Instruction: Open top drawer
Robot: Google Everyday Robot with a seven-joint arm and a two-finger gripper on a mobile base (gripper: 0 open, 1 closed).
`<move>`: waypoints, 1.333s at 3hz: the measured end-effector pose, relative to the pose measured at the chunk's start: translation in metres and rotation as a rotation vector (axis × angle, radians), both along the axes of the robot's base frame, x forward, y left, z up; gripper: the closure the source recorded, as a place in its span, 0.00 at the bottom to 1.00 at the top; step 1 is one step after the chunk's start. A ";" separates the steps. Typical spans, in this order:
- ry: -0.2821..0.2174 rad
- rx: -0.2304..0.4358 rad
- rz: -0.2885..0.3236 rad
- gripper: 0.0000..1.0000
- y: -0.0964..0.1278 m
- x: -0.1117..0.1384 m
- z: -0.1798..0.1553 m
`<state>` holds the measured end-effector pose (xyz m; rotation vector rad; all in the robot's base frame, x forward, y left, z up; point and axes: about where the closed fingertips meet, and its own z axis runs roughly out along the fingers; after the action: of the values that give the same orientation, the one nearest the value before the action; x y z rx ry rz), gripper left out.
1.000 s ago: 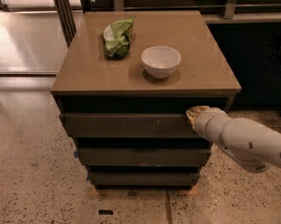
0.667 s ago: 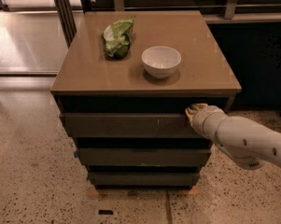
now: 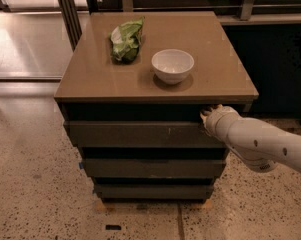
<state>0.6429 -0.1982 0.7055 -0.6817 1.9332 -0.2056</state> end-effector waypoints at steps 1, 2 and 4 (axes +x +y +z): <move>0.029 -0.009 0.002 1.00 0.001 -0.002 -0.005; 0.107 -0.032 0.033 1.00 0.009 -0.012 -0.020; 0.122 -0.036 0.033 1.00 0.007 -0.012 -0.020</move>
Offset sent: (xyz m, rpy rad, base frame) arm -0.0149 -0.0061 -0.0527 -0.0947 0.2891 0.0305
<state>0.6307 -0.1912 0.6857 -0.7645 2.0375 -0.1818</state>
